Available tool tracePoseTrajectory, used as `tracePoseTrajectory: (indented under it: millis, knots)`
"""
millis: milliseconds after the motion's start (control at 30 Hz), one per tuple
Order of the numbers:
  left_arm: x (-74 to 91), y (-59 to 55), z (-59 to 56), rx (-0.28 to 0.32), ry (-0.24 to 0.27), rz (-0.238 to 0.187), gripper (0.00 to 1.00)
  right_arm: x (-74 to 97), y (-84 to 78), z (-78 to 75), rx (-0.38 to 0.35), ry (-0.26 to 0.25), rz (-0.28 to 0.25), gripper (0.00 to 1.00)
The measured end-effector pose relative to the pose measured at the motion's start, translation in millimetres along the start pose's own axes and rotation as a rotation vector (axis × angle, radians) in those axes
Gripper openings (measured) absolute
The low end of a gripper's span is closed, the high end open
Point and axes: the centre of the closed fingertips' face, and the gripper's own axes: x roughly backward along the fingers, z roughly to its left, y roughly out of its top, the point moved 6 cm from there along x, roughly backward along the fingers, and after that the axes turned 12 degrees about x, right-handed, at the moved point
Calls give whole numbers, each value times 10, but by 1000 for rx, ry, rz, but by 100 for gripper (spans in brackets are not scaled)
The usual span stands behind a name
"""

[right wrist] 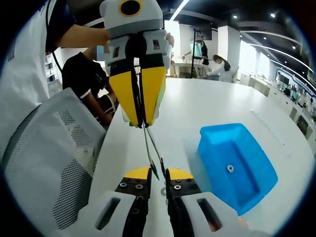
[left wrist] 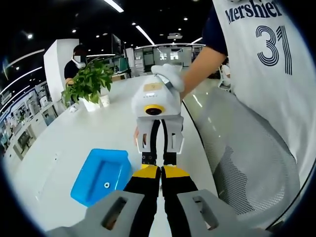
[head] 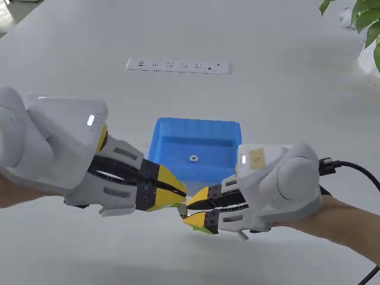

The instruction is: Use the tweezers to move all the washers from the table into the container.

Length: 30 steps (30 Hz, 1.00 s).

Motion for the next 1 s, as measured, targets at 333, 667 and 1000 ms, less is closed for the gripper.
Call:
tracePoseTrajectory:
  millis: [333,667,1000]
  knots:
    - [-76,-57,67,2,-16,13,5,-61,-76,-16,-29,9,3,13]
    - [-160,-85,142,7,-29,14,5,-52,-141,-52,-57,-11,-4,13]
    - [-197,-85,158,23,-40,14,5,-82,-171,-49,-74,-6,-3,13]
